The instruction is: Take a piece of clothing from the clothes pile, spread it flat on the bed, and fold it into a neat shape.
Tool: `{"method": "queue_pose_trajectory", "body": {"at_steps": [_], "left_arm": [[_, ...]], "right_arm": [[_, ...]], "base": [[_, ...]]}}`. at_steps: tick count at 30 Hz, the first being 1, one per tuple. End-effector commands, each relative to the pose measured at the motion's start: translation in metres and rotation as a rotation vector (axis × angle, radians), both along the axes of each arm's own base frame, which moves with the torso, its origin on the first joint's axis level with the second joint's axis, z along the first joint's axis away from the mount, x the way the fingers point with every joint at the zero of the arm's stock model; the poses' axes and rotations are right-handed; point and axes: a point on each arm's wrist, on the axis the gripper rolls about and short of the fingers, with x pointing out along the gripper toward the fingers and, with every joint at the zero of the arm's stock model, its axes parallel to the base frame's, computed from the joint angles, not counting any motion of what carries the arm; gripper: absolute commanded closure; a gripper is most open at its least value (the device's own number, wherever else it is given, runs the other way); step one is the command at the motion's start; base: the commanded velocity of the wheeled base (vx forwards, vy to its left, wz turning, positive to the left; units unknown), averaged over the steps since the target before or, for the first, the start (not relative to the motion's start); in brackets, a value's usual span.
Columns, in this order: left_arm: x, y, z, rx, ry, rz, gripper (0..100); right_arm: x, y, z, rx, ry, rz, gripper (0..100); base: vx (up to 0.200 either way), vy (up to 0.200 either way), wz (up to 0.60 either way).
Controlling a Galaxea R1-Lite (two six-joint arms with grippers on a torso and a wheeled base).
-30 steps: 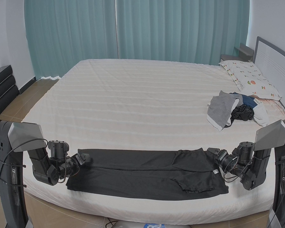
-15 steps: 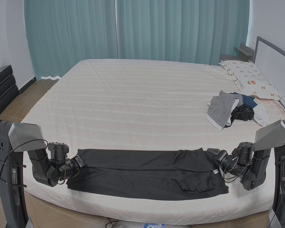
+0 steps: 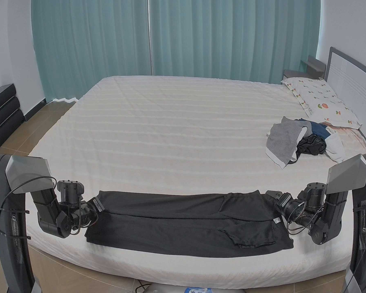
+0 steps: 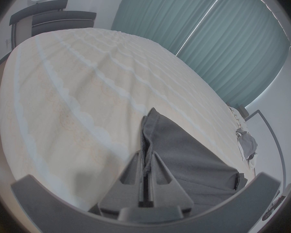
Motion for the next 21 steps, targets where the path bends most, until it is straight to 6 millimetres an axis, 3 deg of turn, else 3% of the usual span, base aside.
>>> {"method": "queue_pose_trajectory", "body": {"at_steps": [1,14,21], "left_arm": [[0.000,0.006,0.005,-0.002,-0.011,0.015,100],[0.001,0.017,0.011,-0.011,-0.025,0.035,100],[0.001,0.026,0.018,-0.026,-0.044,0.042,100]], "right_arm": [[0.000,0.000,0.000,0.000,-0.001,0.001,0],[0.000,0.000,0.000,0.000,-0.003,0.001,0],[0.004,-0.011,0.012,0.013,-0.041,-0.034,0]], "base": [[0.000,0.000,0.00],[0.000,0.000,0.00],[0.000,0.000,0.00]]}}
